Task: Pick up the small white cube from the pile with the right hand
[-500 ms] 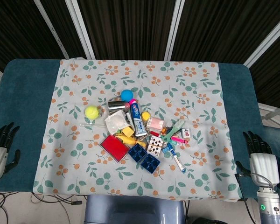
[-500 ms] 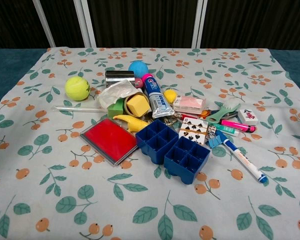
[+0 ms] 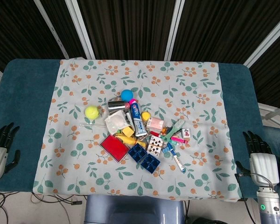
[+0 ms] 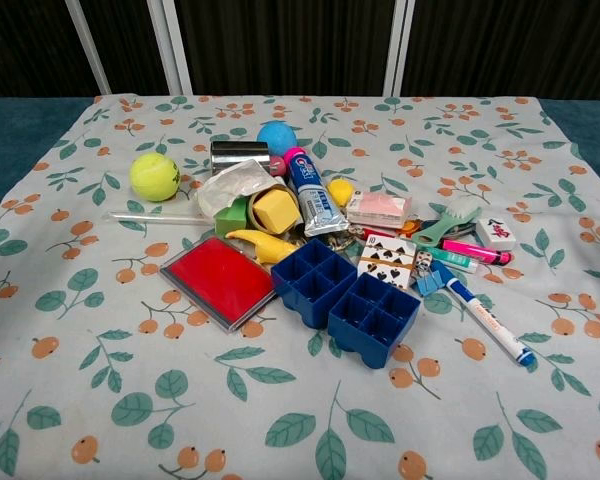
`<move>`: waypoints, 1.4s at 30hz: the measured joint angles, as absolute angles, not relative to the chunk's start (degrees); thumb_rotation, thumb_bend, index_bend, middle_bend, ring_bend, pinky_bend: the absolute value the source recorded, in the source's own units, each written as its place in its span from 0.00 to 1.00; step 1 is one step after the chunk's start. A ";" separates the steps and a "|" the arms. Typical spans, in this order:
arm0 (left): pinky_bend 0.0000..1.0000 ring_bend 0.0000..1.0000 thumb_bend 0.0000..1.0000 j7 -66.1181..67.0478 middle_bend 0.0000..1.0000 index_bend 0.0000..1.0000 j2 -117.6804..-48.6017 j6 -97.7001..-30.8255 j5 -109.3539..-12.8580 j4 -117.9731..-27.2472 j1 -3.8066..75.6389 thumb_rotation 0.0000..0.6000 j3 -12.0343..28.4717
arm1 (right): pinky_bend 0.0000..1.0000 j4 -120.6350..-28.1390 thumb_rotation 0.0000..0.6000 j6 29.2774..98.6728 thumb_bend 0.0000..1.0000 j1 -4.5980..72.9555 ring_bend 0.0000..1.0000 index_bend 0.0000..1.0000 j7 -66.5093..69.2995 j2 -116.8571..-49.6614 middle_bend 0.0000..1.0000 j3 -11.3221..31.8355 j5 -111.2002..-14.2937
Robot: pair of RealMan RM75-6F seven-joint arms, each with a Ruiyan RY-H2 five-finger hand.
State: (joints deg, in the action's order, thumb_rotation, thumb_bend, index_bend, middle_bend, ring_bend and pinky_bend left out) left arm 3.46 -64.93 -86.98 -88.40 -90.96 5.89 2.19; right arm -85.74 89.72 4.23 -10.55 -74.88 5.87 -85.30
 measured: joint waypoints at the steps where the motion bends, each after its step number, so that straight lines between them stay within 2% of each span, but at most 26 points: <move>1: 0.09 0.03 0.52 3.44 0.00 0.01 -64.93 -86.94 -88.38 -90.97 5.88 1.00 2.18 | 0.22 -85.77 1.00 89.71 0.23 4.22 0.13 0.07 -10.48 -74.85 0.10 5.88 -85.29; 13: 0.09 0.03 0.52 3.33 0.00 0.01 -64.98 -86.91 -88.34 -91.02 5.93 1.00 2.26 | 0.22 -86.04 1.00 86.99 0.23 4.89 0.13 0.08 -6.48 -73.87 0.11 4.97 -85.84; 26: 0.09 0.03 0.52 2.88 0.00 0.01 -64.92 -87.39 -88.59 -91.55 5.64 1.00 2.14 | 0.22 -85.48 1.00 81.30 0.22 9.73 0.13 0.16 -0.30 -75.77 0.18 4.79 -88.71; 36: 0.09 0.03 0.52 1.66 0.00 0.01 -64.38 -87.02 -87.73 -91.51 5.58 1.00 2.42 | 0.22 -82.20 1.00 73.24 0.22 17.47 0.13 0.20 -5.59 -84.72 0.20 9.08 -84.85; 42: 0.09 0.03 0.52 1.59 0.00 0.01 -64.35 -87.14 -87.56 -91.52 5.47 1.00 2.49 | 0.22 -80.46 1.00 67.43 0.22 22.15 0.13 0.22 -8.84 -85.89 0.21 11.48 -81.54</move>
